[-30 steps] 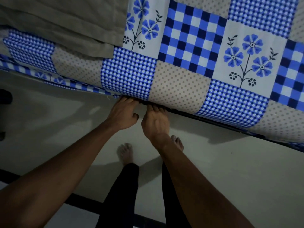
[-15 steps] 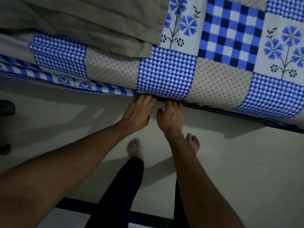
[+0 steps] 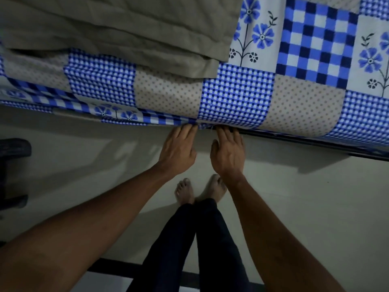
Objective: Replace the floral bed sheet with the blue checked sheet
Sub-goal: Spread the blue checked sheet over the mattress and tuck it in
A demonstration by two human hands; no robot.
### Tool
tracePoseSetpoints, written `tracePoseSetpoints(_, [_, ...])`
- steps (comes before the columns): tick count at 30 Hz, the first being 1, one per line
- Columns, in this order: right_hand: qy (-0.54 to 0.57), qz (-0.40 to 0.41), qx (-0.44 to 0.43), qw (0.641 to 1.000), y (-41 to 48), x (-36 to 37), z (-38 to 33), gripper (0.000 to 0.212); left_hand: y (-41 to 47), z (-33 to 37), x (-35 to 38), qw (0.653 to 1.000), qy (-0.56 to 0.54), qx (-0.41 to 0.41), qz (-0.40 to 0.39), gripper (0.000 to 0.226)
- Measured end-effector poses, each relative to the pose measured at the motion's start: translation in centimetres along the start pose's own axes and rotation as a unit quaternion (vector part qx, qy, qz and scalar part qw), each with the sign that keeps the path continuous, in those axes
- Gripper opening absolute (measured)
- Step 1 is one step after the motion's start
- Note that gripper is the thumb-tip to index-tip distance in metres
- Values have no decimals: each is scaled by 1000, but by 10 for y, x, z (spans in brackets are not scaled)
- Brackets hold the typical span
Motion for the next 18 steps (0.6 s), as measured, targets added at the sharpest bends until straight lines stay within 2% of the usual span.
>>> tracePoseSetpoints(2, [-16, -8, 16, 1000, 4, -1, -1, 53, -6, -8, 2, 999, 34, 5, -14, 75])
tracePoseSetpoints(6, [-109, -138, 74, 982, 8, -1, -21, 66, 4, -13, -3, 999, 34, -16, 7, 70])
tracePoseSetpoints(9, [-133, -211, 117, 961, 27, -10, -39, 49, 7, -1, -1, 1000, 3, -9, 18, 67])
tracePoseSetpoints(11, [-129, -247, 144, 950, 36, -12, -45, 46, 6, 8, 2, 1000, -10, 10, 10, 65])
tracePoseSetpoints(15, [-113, -254, 126, 952, 31, -15, -40, 46, 15, 12, 1, 999, 6, -31, -13, 65])
tracePoseSetpoints(18, [-102, -228, 94, 964, 21, -16, -31, 48, 23, 11, 0, 999, 26, -27, -21, 65])
Point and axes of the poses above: each hand's wrist, its own y-axis towards the middle knuckle, its own x-axis out of the palm, z = x × y, the point moved 5 cm from there along y, towards the middle knuckle, and after that the axes turned 6 degrees about x, right-handed, at the moved point
